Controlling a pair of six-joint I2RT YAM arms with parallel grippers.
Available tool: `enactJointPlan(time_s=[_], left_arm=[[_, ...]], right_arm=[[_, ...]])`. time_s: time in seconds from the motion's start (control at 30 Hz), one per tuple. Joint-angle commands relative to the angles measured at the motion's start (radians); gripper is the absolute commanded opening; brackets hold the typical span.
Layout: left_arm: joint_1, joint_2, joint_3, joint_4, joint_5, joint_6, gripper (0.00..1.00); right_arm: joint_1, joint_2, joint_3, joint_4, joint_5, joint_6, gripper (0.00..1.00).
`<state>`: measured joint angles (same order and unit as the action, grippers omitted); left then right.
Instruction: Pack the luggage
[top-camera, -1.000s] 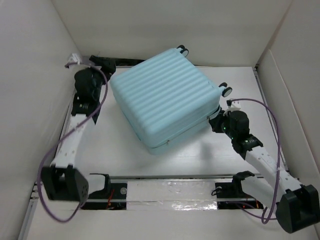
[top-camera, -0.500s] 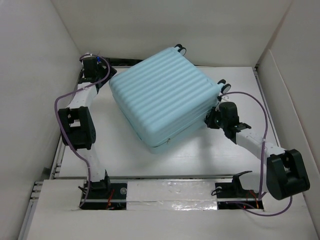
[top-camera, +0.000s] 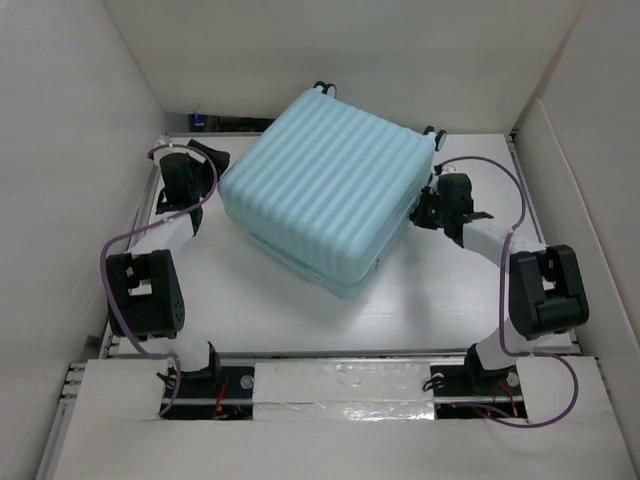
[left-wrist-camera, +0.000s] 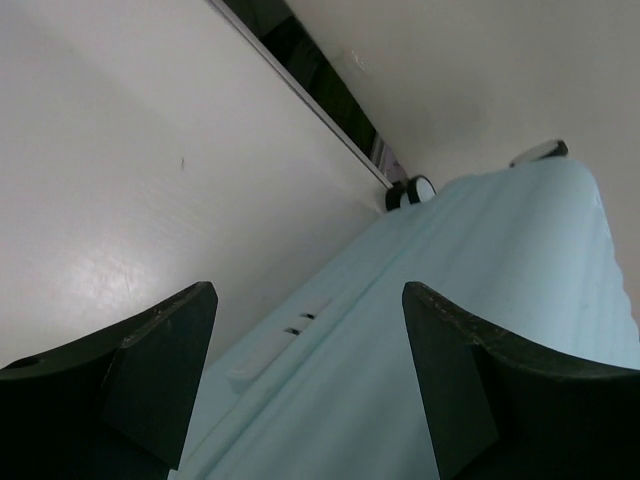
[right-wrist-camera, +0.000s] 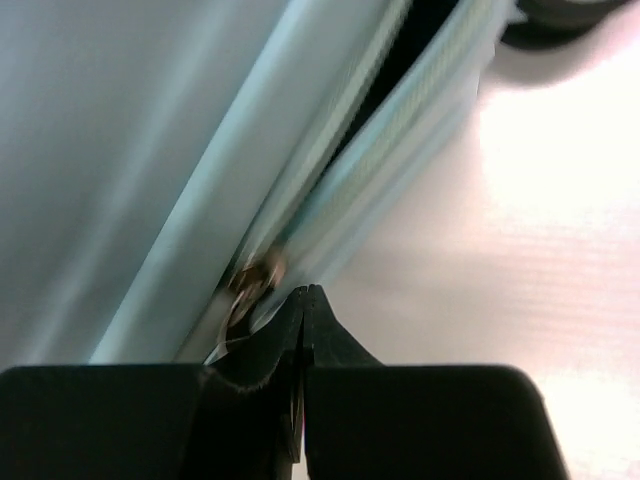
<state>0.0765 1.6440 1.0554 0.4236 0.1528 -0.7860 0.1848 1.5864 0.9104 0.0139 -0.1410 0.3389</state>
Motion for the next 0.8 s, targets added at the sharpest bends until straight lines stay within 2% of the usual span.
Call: enactJointPlan(time_s=[0.0, 0.03, 0.13, 0.17, 0.2, 0.27, 0.3, 0.37, 0.43, 0.47, 0.5, 0.53, 0.57, 0.6, 0.63, 0.67, 0.77], left_arm=[[-0.084, -0.102, -0.136, -0.006, 0.048, -0.039, 0.73], [-0.07, -0.127, -0.14, -0.017, 0.036, -0.047, 0.73], [-0.07, -0.246, -0.135, -0.025, 0.013, -0.056, 0.73], [-0.07, -0.278, -0.111, -0.054, -0.027, -0.049, 0.76], [-0.082, -0.336, -0.092, -0.081, -0.06, -0.038, 0.79], [-0.083, -0.393, -0.057, -0.161, -0.163, -0.021, 0.88], [-0.074, -0.456, -0.046, -0.173, -0.189, -0.018, 0.89], [-0.026, -0.525, -0.067, -0.183, -0.199, -0.031, 0.89], [-0.026, -0.64, -0.087, -0.187, -0.222, -0.016, 0.83], [-0.043, -0.68, -0.121, -0.189, -0.217, -0.007, 0.67], [-0.059, -0.754, -0.138, -0.195, -0.213, 0.017, 0.6], [-0.078, -0.789, -0.161, -0.206, -0.207, 0.034, 0.48], [-0.09, -0.826, -0.226, -0.221, -0.152, 0.047, 0.27], [-0.09, -0.89, -0.27, -0.226, -0.095, 0.048, 0.19], [-0.09, -0.918, -0.32, -0.229, -0.055, 0.047, 0.12], [-0.09, -0.946, -0.413, -0.249, 0.026, 0.056, 0.03], [-0.09, -1.062, -0.588, -0.319, 0.121, 0.073, 0.0]], right_arm=[[0.03, -0.031, 0.113, 0.207, -0.151, 0.0, 0.03], [0.03, -0.043, 0.098, 0.215, -0.146, 0.002, 0.05], [0.001, -0.081, 0.039, 0.273, -0.16, 0.025, 0.2], [-0.019, -0.089, 0.038, 0.253, -0.184, 0.026, 0.28], [-0.019, -0.107, 0.039, 0.236, -0.19, 0.026, 0.46], [-0.033, -0.135, 0.039, 0.157, -0.195, 0.014, 0.62], [-0.033, -0.178, 0.029, 0.143, -0.189, 0.008, 0.69], [-0.033, -0.23, -0.053, 0.144, -0.166, 0.009, 0.71], [-0.047, -0.334, -0.129, 0.173, -0.172, 0.041, 0.69], [-0.047, -0.376, -0.209, 0.19, -0.172, 0.048, 0.64], [-0.047, -0.42, -0.244, 0.19, -0.169, 0.052, 0.51], [-0.047, -0.466, -0.281, 0.19, -0.17, 0.051, 0.39], [-0.038, -0.565, -0.353, 0.195, -0.189, 0.046, 0.26], [-0.027, -0.613, -0.388, 0.199, -0.204, 0.032, 0.1], [-0.001, -0.659, -0.418, 0.202, -0.222, 0.022, 0.03], [0.016, -0.74, -0.444, 0.186, -0.242, 0.011, 0.0], [0.088, -0.866, -0.539, 0.15, -0.209, -0.008, 0.0]])
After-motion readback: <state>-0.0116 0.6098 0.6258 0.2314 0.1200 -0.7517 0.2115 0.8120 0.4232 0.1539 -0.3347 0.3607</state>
